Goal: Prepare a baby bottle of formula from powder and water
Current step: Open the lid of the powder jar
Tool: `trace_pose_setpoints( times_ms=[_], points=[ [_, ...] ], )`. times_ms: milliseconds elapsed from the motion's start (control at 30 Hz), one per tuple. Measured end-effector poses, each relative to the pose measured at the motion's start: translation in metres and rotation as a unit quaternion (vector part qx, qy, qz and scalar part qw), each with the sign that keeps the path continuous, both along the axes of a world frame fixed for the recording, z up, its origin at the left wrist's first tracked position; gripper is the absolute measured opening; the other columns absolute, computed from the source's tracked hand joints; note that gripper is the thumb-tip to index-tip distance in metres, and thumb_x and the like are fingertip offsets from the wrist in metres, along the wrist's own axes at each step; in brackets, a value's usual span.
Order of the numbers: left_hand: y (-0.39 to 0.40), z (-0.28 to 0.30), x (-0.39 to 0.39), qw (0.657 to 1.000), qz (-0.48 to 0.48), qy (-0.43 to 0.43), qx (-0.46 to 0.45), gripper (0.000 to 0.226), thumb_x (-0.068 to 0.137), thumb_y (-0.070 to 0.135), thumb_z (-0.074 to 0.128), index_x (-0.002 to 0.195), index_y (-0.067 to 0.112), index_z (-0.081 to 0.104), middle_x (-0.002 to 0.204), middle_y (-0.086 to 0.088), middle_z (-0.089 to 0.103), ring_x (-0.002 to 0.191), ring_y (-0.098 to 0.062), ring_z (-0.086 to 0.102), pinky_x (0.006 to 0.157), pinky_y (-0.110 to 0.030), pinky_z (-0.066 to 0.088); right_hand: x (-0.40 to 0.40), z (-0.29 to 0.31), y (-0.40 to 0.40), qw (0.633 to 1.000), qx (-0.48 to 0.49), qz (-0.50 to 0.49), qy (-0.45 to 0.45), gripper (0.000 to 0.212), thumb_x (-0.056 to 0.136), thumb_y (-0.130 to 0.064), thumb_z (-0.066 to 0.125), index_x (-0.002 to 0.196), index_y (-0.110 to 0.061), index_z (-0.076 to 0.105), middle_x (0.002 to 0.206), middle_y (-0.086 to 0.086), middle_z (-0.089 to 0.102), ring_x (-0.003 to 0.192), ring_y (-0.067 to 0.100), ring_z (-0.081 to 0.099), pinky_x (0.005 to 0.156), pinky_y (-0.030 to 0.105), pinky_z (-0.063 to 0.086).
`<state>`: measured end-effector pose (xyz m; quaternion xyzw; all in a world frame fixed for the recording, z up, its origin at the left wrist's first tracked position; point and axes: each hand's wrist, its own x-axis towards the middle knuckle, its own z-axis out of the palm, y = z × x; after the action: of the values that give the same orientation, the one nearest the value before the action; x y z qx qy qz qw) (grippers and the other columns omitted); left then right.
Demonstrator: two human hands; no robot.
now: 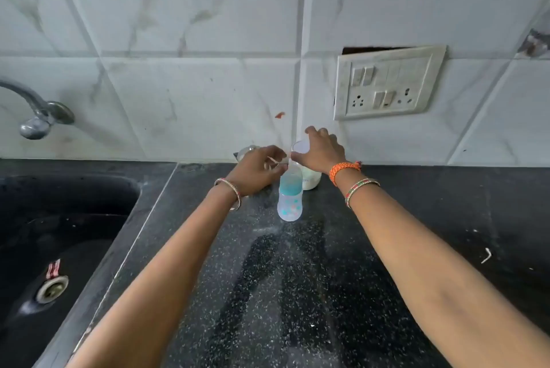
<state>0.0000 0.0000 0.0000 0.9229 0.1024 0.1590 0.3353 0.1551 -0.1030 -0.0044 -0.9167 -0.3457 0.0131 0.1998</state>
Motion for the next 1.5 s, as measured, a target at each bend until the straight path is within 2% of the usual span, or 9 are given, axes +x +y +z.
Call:
trace_pose_setpoints(
  times_ms=[133,300,700,833,967,1033,1100,1267,1500],
  points=[
    [0.008,-0.013,0.002,0.999,0.016,-0.021,-0.033,0.023,0.088,0.02,0.057,0.108,0.01,0.063,0.097,0.003,0.063,0.093,-0.015,0.06,0.084,-0.027,0.048,0.006,-0.02,0.008,0.997,-0.065,0.001,0.041,0.084,0.078,-0.06,0.063,0.144,-0.025,0.024,0.141,0.017,0.034,0.125,0.042,0.039,0.096,0.048,0.04],
    [0.011,-0.028,0.0,0.995,0.047,-0.043,-0.07,0.02,0.087,0.009,0.054,0.104,0.008,0.065,0.098,-0.003,0.066,0.081,-0.004,0.057,0.068,-0.001,0.04,0.007,-0.03,0.006,0.999,-0.008,-0.033,0.015,0.066,0.077,-0.049,0.068,0.132,-0.027,0.039,0.126,0.015,0.041,0.11,0.039,0.048,0.082,0.042,0.045],
    [-0.041,-0.02,-0.051,0.988,0.071,-0.07,-0.117,0.015,0.085,0.008,0.054,0.096,0.011,0.065,0.09,-0.013,0.068,0.074,-0.016,0.055,0.058,-0.006,0.04,-0.056,0.026,-0.075,0.996,-0.025,-0.082,-0.039,0.067,0.075,-0.05,0.069,0.129,-0.019,0.045,0.123,0.018,0.045,0.109,0.042,0.051,0.089,0.042,0.043],
    [-0.065,-0.021,-0.081,0.993,0.039,-0.007,-0.112,0.028,0.082,0.008,0.059,0.11,0.011,0.058,0.099,-0.003,0.062,0.076,-0.009,0.054,0.068,-0.009,0.044,-0.098,0.03,-0.101,0.994,-0.089,-0.064,-0.014,0.078,0.07,-0.049,0.074,0.13,-0.012,0.039,0.123,0.02,0.048,0.11,0.04,0.054,0.082,0.038,0.044],
    [-0.081,-0.028,-0.116,0.988,-0.02,0.077,-0.132,0.071,0.077,0.029,0.074,0.136,0.016,0.037,0.127,0.004,0.05,0.114,-0.009,0.049,0.1,-0.025,0.038,-0.144,0.021,-0.107,0.994,-0.1,-0.023,0.039,0.089,0.065,-0.058,0.075,0.129,-0.007,0.04,0.126,0.018,0.051,0.111,0.035,0.055,0.077,0.035,0.042],
    [-0.089,-0.037,-0.134,0.987,-0.036,0.094,-0.129,0.093,0.071,0.034,0.079,0.143,0.019,0.023,0.135,0.009,0.041,0.122,-0.003,0.039,0.103,-0.022,0.029,-0.169,0.014,-0.101,0.995,-0.089,-0.002,0.055,0.087,0.067,-0.062,0.072,0.13,-0.01,0.042,0.127,0.017,0.05,0.112,0.035,0.055,0.081,0.036,0.043],
    [-0.091,-0.051,-0.148,0.981,-0.033,0.064,-0.179,0.102,0.066,0.03,0.083,0.144,0.023,0.018,0.138,0.009,0.042,0.123,-0.004,0.042,0.102,-0.021,0.035,-0.193,0.006,-0.091,0.997,-0.063,0.021,0.044,0.084,0.067,-0.066,0.068,0.127,-0.012,0.045,0.125,0.015,0.051,0.111,0.034,0.055,0.083,0.038,0.045],
    [-0.073,-0.08,-0.173,0.966,0.087,-0.049,-0.238,0.093,0.057,0.034,0.088,0.131,0.033,0.032,0.124,0.009,0.054,0.112,-0.003,0.054,0.093,-0.019,0.045,-0.235,-0.014,-0.052,0.997,-0.03,0.06,-0.023,0.079,0.073,-0.069,0.059,0.117,-0.006,0.047,0.117,0.014,0.055,0.109,0.033,0.052,0.083,0.039,0.044],
    [-0.033,-0.087,-0.192,0.958,0.137,-0.034,-0.249,0.076,0.049,0.037,0.078,0.117,0.042,0.045,0.11,0.018,0.06,0.107,-0.007,0.057,0.092,-0.029,0.048,-0.259,-0.026,-0.008,0.991,-0.001,0.103,-0.087,0.079,0.072,-0.068,0.057,0.118,-0.004,0.047,0.119,0.013,0.051,0.109,0.029,0.044,0.088,0.034,0.04]
  ],
)
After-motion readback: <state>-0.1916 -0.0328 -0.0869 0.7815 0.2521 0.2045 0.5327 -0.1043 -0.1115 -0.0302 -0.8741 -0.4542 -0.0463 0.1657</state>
